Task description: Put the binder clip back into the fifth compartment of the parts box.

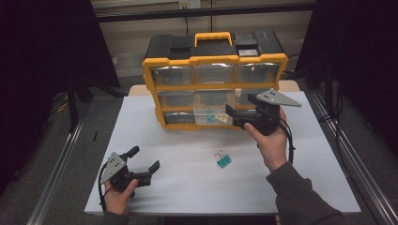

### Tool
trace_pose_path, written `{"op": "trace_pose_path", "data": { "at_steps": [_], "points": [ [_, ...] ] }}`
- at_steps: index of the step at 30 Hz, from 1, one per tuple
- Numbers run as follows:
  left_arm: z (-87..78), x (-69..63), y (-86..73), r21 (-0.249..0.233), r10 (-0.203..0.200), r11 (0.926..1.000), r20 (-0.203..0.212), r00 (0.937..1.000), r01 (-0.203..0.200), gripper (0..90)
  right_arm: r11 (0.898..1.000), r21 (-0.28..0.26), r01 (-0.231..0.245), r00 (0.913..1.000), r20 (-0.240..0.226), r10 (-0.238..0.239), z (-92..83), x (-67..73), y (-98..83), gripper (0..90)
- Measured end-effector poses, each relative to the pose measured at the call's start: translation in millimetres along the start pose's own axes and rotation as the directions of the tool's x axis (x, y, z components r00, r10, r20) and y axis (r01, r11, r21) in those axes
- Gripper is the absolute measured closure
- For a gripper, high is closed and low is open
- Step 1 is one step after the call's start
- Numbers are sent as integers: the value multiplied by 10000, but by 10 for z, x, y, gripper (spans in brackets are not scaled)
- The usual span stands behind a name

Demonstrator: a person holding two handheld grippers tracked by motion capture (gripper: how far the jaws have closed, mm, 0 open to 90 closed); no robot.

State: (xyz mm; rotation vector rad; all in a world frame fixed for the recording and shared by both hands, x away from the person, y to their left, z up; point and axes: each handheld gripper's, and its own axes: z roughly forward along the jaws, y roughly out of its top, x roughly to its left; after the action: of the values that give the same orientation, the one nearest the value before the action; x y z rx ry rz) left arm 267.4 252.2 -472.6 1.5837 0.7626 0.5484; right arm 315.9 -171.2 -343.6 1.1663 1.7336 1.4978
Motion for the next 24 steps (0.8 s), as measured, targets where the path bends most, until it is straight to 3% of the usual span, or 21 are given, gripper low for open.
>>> {"op": "trace_pose_path", "data": {
  "at_steps": [10,24],
  "points": [
    [0,0,0,23,13,10000,-6,10000,-13,15,10000,-23,15,9999,-154,-15,-163,-55,-144,95],
    [-4,-6,4,-5,9,10000,-145,9999,-9,15,9991,427,28,9996,-283,-16,-202,-53,-482,58]
  ]
}}
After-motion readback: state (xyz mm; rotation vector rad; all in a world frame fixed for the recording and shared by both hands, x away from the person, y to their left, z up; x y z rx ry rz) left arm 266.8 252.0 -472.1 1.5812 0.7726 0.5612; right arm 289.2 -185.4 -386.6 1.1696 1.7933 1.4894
